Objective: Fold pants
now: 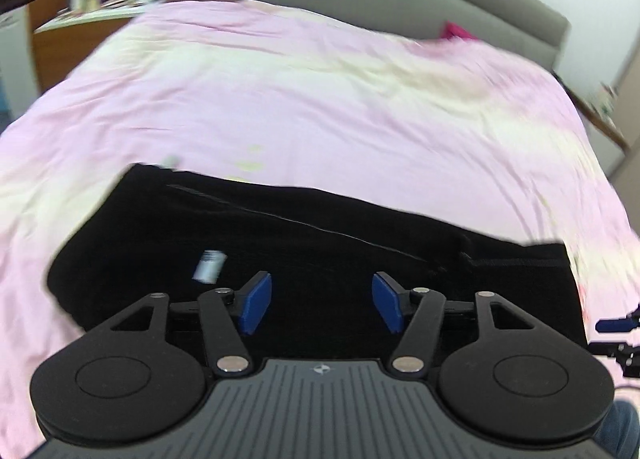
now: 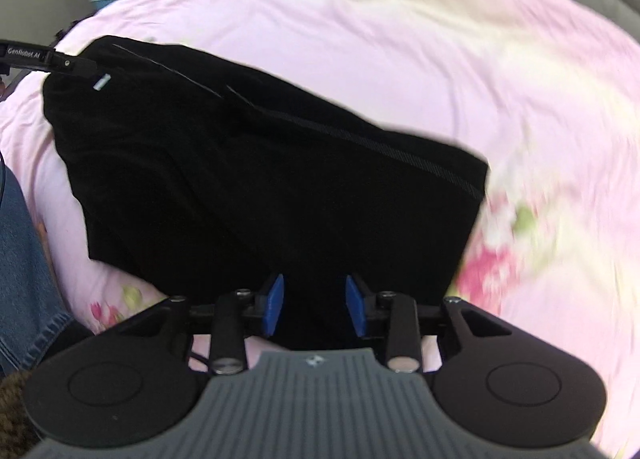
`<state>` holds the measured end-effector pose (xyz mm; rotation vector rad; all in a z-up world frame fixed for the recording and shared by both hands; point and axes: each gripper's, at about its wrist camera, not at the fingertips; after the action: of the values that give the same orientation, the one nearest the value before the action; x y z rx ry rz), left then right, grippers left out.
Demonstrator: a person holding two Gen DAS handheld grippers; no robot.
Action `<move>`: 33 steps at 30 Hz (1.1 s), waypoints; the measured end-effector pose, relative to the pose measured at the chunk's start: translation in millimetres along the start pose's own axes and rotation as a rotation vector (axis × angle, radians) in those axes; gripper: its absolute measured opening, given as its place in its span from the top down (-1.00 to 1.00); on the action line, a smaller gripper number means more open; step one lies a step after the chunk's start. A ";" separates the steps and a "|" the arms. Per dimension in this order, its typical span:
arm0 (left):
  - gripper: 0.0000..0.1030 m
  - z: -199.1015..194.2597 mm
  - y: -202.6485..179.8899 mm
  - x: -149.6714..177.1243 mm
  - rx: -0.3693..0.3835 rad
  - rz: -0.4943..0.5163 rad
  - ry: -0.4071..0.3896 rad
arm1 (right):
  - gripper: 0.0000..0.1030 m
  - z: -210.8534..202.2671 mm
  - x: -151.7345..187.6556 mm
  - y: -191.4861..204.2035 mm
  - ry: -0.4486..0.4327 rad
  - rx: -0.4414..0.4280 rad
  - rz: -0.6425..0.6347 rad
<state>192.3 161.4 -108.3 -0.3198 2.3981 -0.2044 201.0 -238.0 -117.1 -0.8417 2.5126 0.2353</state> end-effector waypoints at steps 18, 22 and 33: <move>-0.60 6.9 195.4 46.5 -0.164 -0.757 -0.026 | -0.26 115.8 -120.8 85.6 0.054 -0.149 -0.603; -0.73 25.7 207.6 49.3 -0.113 -0.808 -0.031 | -0.26 150.7 -128.2 93.9 0.130 -0.145 -0.734; -0.16 63.3 196.5 50.5 -0.054 -0.802 -0.062 | -0.51 207.5 -155.7 84.4 0.303 -0.250 -0.721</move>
<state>163.8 331.3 -232.7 -1.2806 2.0939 -0.4765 338.4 -26.2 -220.7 -1.9326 2.2725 0.1846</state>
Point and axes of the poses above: each gripper's, at about its wrist camera, not at the fingertips, and z roughly the way its jaws point, y to its left, x to its underside, and after that the axes turned 1 degree about -y, right-handed
